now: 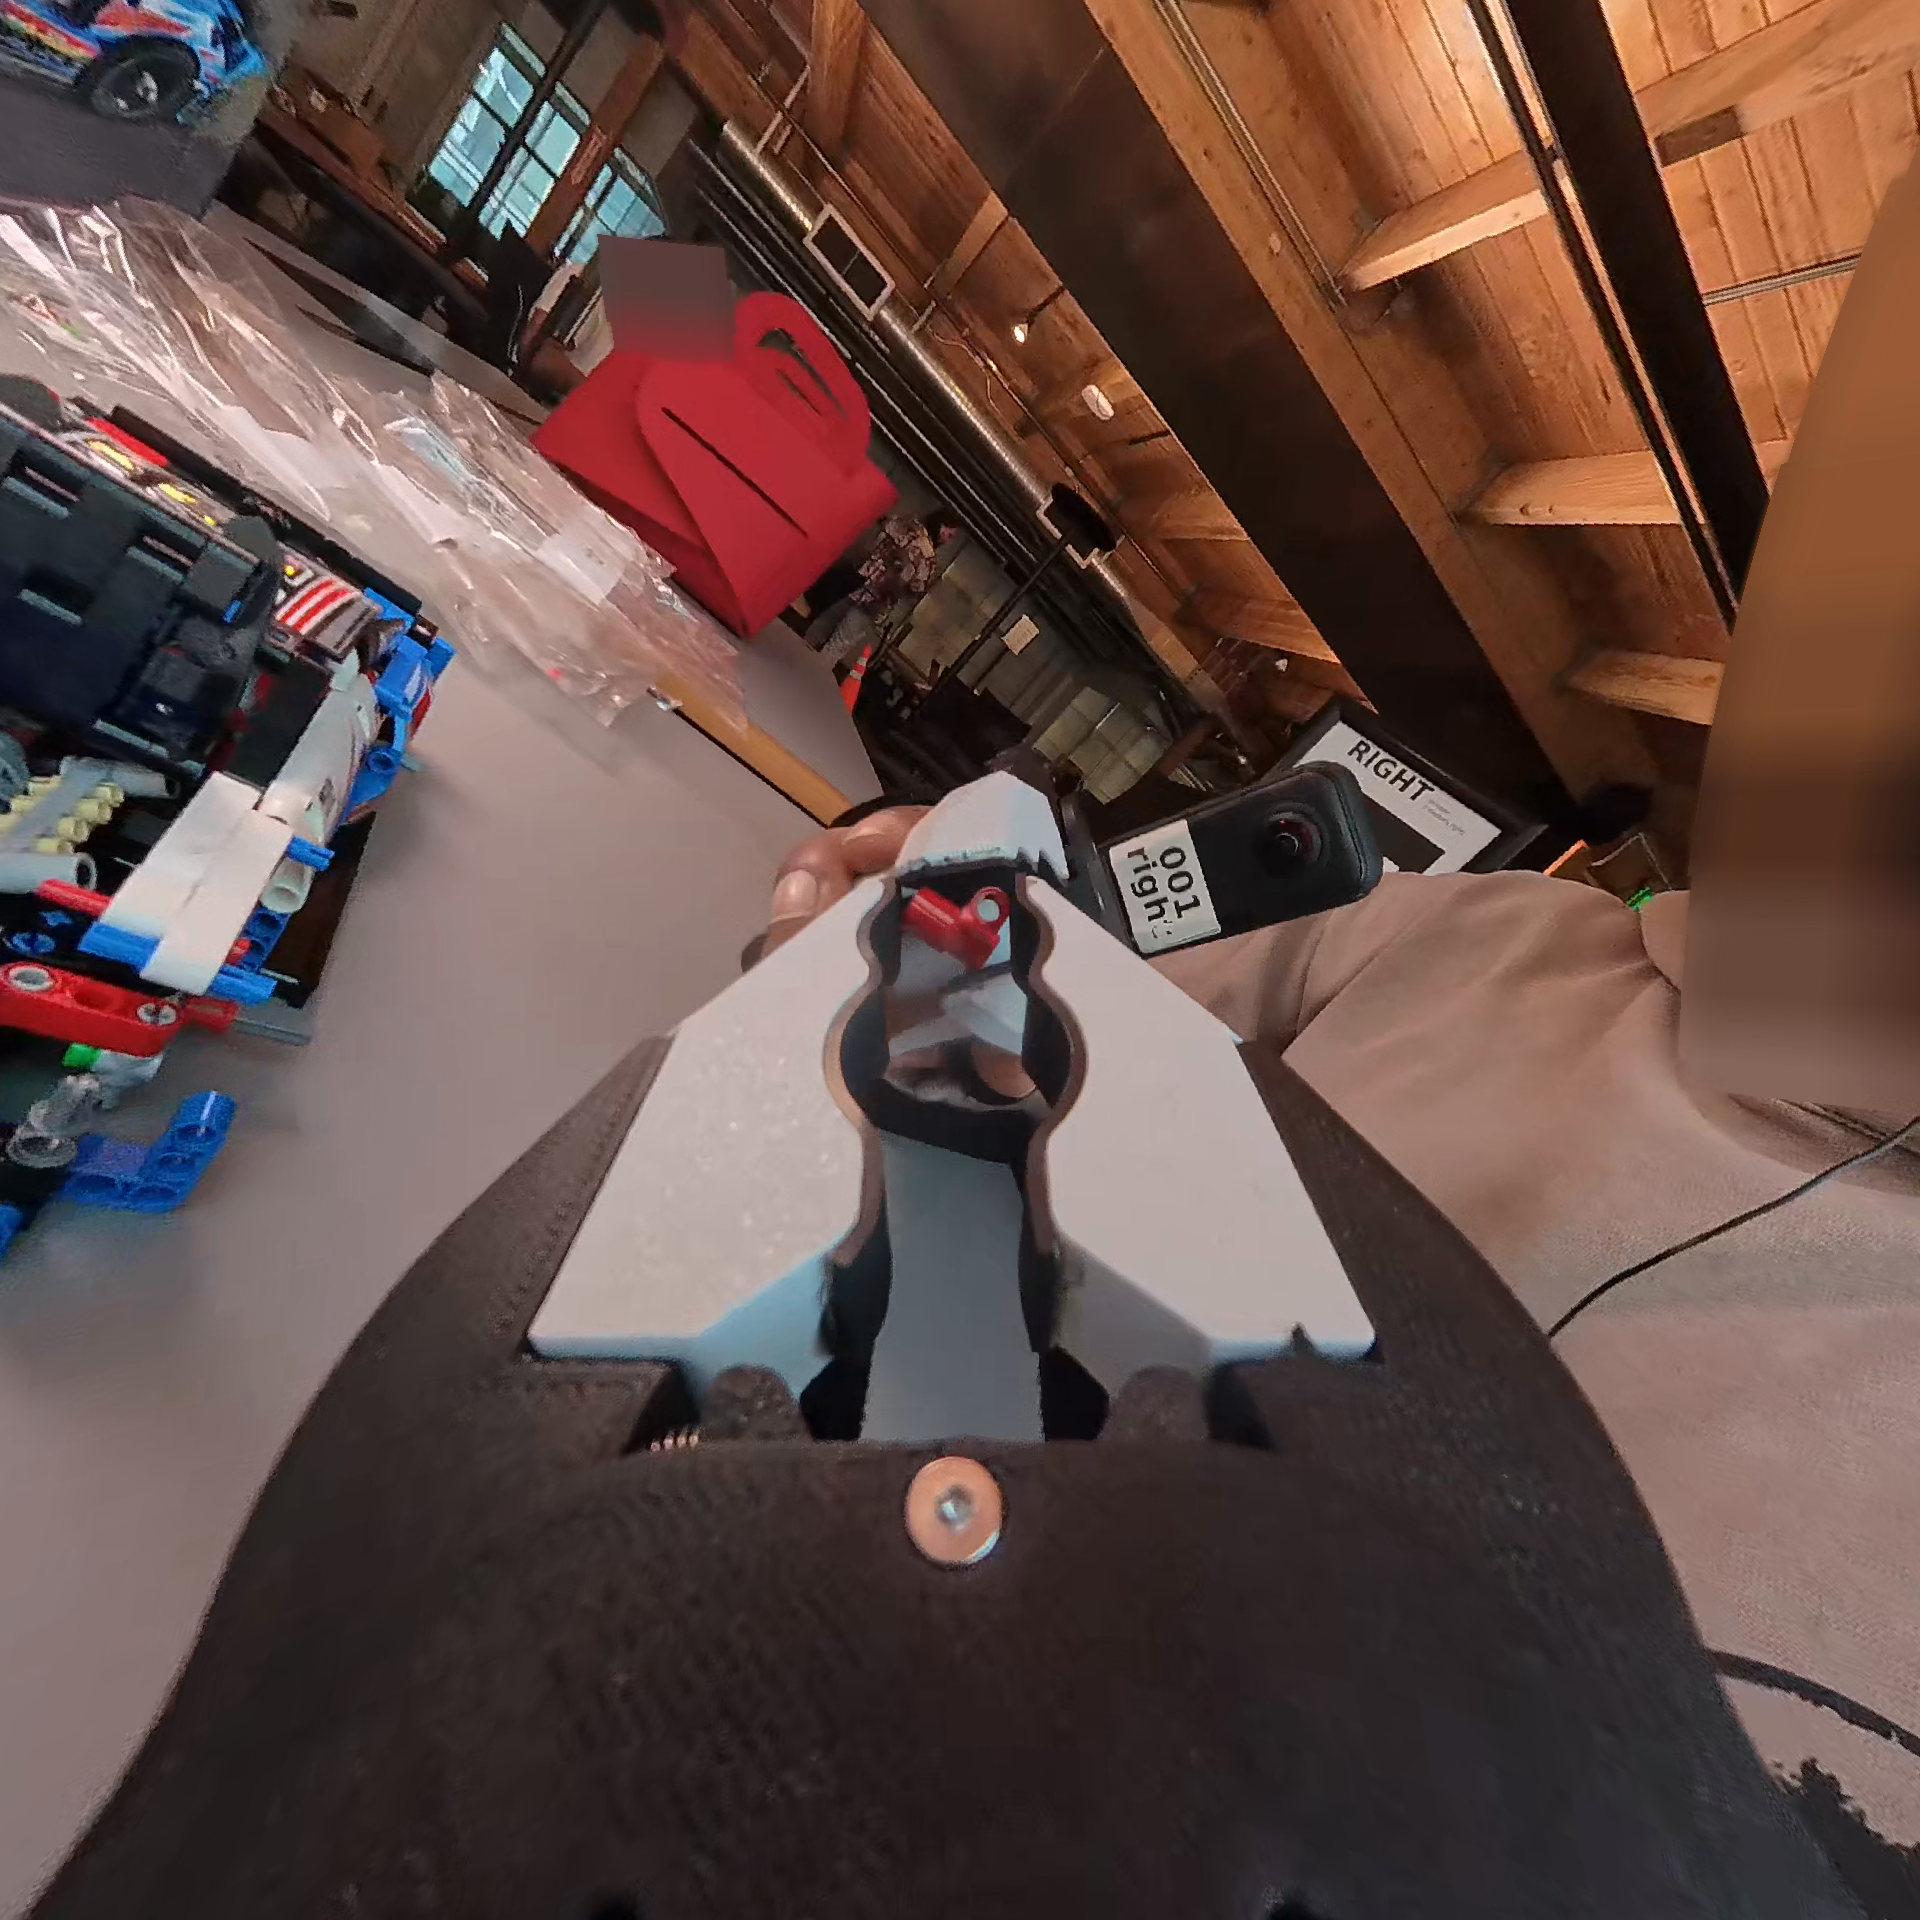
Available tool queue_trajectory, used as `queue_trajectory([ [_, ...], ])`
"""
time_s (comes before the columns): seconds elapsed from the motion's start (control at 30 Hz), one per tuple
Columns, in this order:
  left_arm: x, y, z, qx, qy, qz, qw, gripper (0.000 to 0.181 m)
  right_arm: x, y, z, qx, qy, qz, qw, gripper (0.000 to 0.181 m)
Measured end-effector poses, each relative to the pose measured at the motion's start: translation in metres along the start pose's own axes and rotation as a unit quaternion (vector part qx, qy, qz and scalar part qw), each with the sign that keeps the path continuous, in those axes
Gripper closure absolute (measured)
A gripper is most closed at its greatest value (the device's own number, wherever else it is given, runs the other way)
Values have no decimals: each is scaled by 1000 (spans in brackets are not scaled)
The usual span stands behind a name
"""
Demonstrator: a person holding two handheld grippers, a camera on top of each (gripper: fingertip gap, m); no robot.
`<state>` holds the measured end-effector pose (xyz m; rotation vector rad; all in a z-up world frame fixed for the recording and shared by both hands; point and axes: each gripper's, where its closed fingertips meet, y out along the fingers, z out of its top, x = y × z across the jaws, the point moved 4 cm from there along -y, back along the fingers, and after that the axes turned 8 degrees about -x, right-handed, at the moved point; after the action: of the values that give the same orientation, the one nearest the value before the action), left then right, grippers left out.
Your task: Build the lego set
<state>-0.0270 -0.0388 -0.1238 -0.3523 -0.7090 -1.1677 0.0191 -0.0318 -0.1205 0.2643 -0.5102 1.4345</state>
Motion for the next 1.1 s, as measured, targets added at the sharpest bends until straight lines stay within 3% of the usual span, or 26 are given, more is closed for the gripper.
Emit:
queue_trajectory([
  [0.23,-6,-3,-36,-170,-58,-1,984,163,-28,-15,-21,-17,-69,209,975,148],
  [0.33,-12,3,-55,-226,-88,-3,970,163,-37,-19,-28,-34,-116,236,964,138],
  [0.4,-15,8,-65,-247,-103,-8,964,163,-44,-21,-34,-47,-144,245,958,142],
  [0.5,-18,12,-69,-249,-119,-9,961,163,-47,-22,-41,-58,-158,245,955,153],
  [0.67,-17,10,-56,-193,-128,-25,972,163,-36,-21,-38,-43,-74,253,964,164],
  [0.8,-13,5,-47,-163,-113,-28,980,165,-28,-20,-32,-16,7,264,964,164],
  [1.1,-16,-1,-36,-110,-113,-19,987,166,-17,-15,-31,-3,78,250,965,165],
])
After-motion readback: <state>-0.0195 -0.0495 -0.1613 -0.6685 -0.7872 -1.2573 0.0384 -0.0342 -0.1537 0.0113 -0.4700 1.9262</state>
